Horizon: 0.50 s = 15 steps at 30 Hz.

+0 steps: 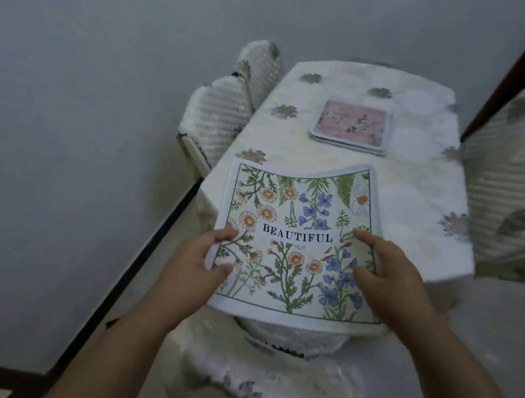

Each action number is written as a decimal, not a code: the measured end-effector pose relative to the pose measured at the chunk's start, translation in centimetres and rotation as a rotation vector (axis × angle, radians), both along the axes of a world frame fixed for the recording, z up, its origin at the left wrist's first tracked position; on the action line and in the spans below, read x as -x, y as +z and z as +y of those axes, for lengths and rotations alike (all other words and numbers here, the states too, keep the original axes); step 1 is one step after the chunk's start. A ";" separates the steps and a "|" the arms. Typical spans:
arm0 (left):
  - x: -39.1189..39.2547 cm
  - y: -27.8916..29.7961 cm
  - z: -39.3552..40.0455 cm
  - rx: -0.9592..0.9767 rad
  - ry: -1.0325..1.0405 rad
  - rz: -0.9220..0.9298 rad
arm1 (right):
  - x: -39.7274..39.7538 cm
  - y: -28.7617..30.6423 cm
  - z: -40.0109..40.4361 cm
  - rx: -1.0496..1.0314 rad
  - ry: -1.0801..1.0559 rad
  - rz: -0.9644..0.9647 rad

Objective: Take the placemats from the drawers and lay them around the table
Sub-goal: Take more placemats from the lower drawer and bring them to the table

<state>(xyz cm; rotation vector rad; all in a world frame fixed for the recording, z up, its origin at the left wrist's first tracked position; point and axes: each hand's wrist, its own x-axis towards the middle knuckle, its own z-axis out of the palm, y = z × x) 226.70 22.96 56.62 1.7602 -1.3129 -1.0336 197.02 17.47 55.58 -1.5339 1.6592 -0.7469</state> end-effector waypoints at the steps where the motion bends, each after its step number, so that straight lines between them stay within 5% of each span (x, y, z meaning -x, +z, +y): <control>1: 0.3 -0.5 -1.0 -0.013 -0.018 0.034 | 0.7 -0.5 0.3 -0.017 -0.037 -0.004; 10: 3.9 -3.6 -9.1 -0.131 -0.262 0.077 | 3.5 -3.7 -5.0 -0.001 -0.146 0.067; 15: 4.8 -4.7 -15.4 -0.094 -0.230 -0.007 | 4.2 -5.0 -10.4 0.032 -0.261 -0.014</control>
